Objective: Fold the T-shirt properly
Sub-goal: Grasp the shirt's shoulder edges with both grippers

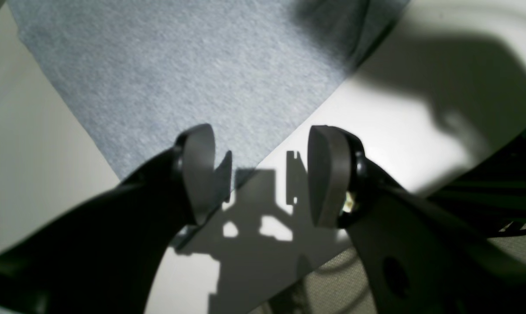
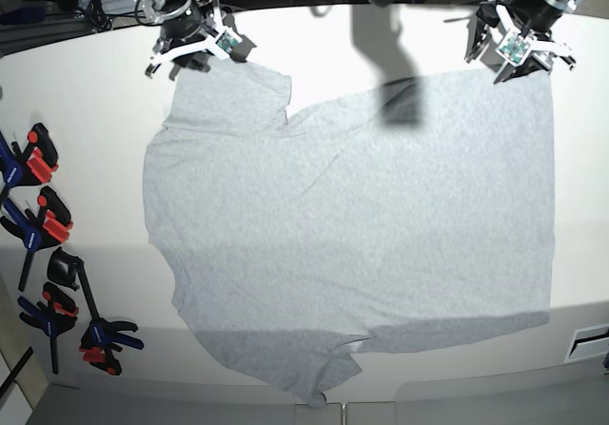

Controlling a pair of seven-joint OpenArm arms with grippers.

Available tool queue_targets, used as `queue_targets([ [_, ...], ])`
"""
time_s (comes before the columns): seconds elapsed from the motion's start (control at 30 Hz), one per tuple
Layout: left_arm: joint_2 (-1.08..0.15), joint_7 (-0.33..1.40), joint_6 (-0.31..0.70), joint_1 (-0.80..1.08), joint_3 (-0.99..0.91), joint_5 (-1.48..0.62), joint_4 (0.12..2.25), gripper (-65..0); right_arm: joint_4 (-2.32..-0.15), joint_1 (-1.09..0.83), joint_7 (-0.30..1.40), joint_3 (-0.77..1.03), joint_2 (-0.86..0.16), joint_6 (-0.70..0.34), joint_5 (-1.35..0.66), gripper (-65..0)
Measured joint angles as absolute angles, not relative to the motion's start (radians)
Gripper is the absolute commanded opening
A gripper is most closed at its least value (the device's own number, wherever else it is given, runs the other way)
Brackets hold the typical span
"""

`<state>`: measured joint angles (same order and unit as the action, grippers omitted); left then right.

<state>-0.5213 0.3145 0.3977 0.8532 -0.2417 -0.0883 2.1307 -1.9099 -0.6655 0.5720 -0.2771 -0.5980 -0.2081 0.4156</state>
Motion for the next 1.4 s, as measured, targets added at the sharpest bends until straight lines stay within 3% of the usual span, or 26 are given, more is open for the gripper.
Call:
queue_targets([
  [0.07,-0.521,0.314,0.398,0.853,-0.242,-0.089,2.131,-33.2,-1.904,-0.665,0.575,-0.28,-0.598,-0.209,0.416,-65.0],
  [0.57,-0.521,0.314,0.398,0.853,-0.242,-0.089,2.131,-33.2,-1.916,-0.676,0.619,-0.28,-0.599,-0.16,0.494,-65.0],
  [0.67,-0.521,0.314,0.397,0.853,-0.242,-0.089,2.131,-33.2,-1.92,-0.677,0.622,-0.28,-0.601,-0.162,0.501,-47.5],
  [0.73,-0.521,0.314,0.397,0.853,-0.242,-0.089,2.131,-33.2,-1.924,-0.676,0.619,-0.279,-0.602,-0.161,0.501,-39.9],
  [0.93,-0.521,0.315,0.398,0.853,-0.242,-0.089,2.131,-33.2,-1.93,-0.678,0.69,-0.279,-0.626,-0.16,0.501,-39.0],
  [1.2,-0.522,0.315,0.398,0.852,-0.242,-0.088,2.131,-33.2,-1.862,-0.648,0.619,-0.281,-0.667,-0.139,0.501,-39.0],
  [1.4,-0.522,0.318,0.397,0.852,-0.242,-0.089,2.131,-33.2,-1.752,-0.521,0.578,-0.405,-0.678,-0.125,0.585,-39.0],
])
